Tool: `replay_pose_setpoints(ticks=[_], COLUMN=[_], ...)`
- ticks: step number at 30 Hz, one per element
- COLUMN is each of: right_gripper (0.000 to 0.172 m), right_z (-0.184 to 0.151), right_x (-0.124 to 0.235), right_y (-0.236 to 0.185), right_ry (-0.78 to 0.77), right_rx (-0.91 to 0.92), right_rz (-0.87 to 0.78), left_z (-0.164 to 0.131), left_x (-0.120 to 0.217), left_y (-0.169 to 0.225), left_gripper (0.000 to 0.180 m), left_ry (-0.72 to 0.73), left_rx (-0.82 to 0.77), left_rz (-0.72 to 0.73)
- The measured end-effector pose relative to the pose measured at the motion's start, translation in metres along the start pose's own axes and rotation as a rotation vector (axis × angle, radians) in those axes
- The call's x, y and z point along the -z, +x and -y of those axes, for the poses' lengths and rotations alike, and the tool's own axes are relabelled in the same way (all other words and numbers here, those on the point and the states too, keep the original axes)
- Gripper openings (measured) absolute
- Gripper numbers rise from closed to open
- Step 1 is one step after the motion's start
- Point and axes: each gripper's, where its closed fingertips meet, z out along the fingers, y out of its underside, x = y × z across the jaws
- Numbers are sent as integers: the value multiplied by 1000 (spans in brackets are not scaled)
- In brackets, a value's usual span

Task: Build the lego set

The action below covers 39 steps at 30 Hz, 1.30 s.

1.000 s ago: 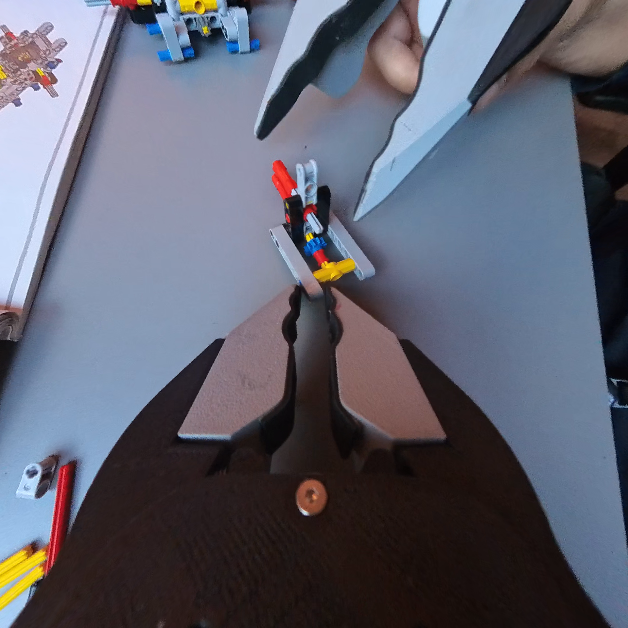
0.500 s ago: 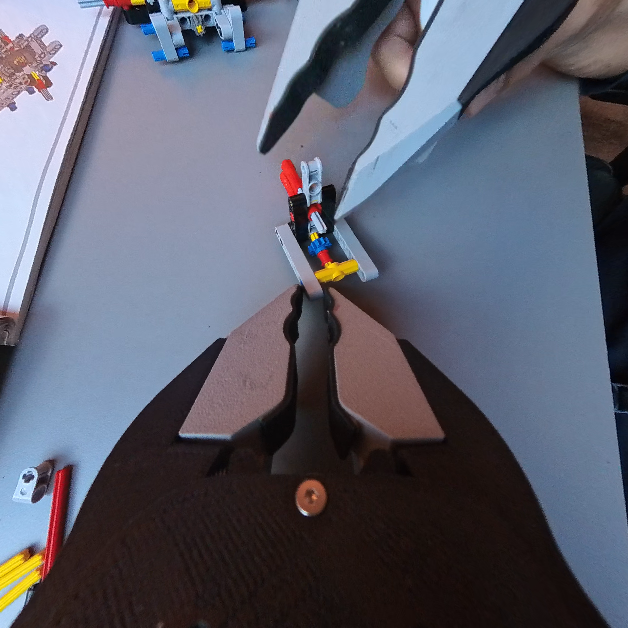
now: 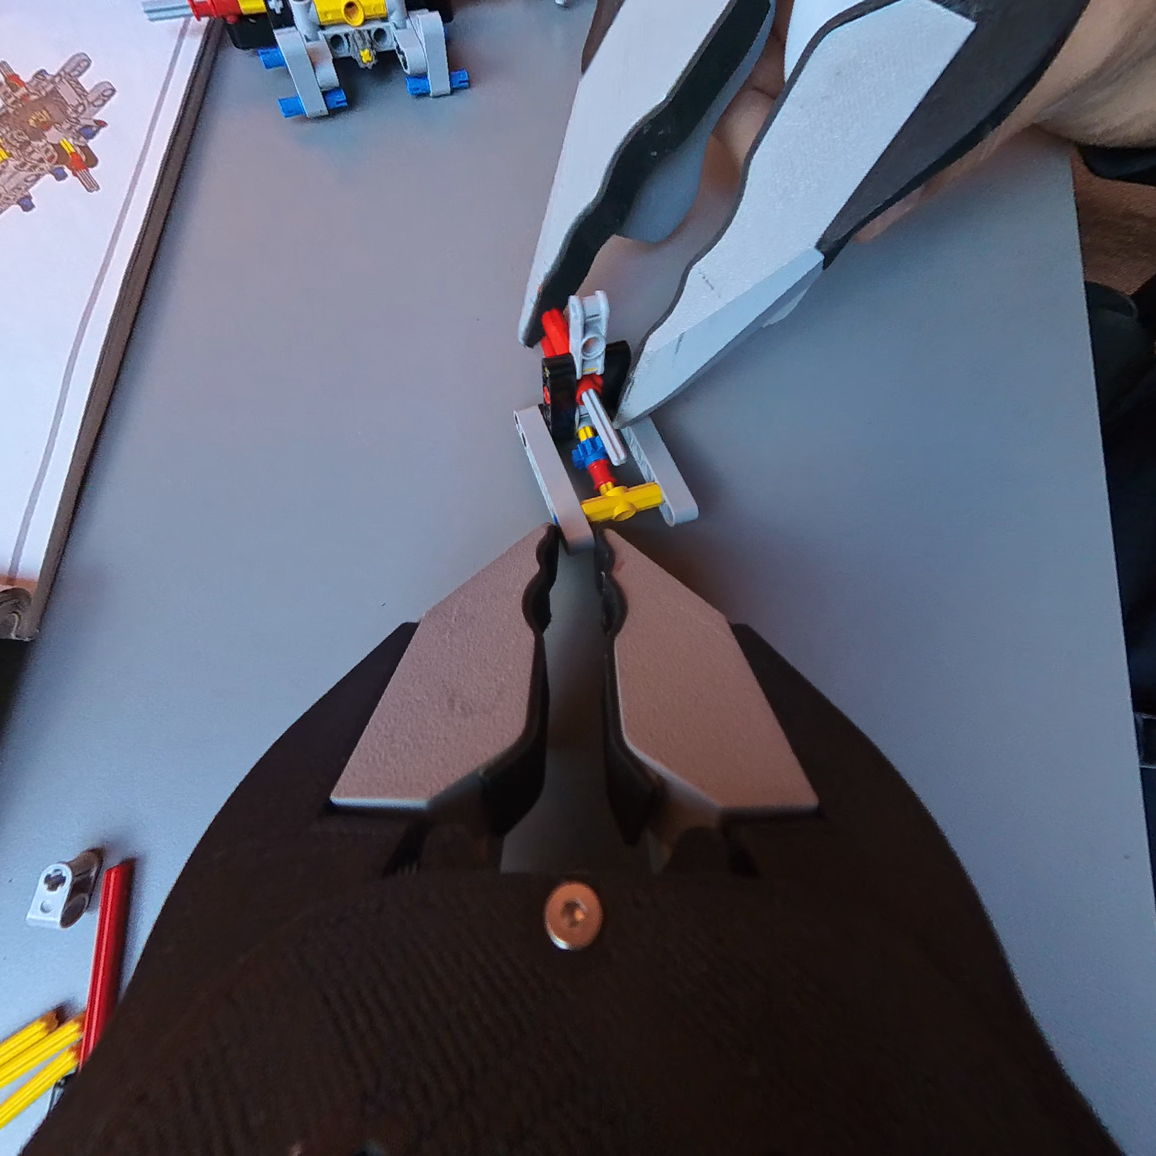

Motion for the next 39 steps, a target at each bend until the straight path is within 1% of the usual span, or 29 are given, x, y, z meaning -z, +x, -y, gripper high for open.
replay_pose_setpoints(ticks=[3,11,14,18,22,25,31,35,39], right_gripper=[34,36,43,45,52,58,62,60,54], right_z=[4,-1,-2,-2,-1,-3,-1,4,5], right_x=[1,0,0,1,3,5,15,26,32], right_y=[1,0,-1,-2,-2,-2,4,16,20], right_ry=[26,-6,-13,-8,0,-7,32,94,157], right_rx=[10,21,32,46,91,139,217,243,269], right_rz=[-18,-1,3,8,12,14,38,27,44], left_z=[0,0,0,0,0,0,-2,-8,-11], left_x=[0,-1,-1,-1,0,0,2,8,12], left_y=[1,1,1,1,1,3,8,-4,-10], left_gripper=[7,7,7,6,6,10,24,41,47], left_ry=[0,-1,0,0,0,1,0,-36,-53], left_rx=[-3,-13,-6,-3,-7,-10,-31,-56,-40], left_rz=[2,8,2,2,1,-14,-37,11,27])
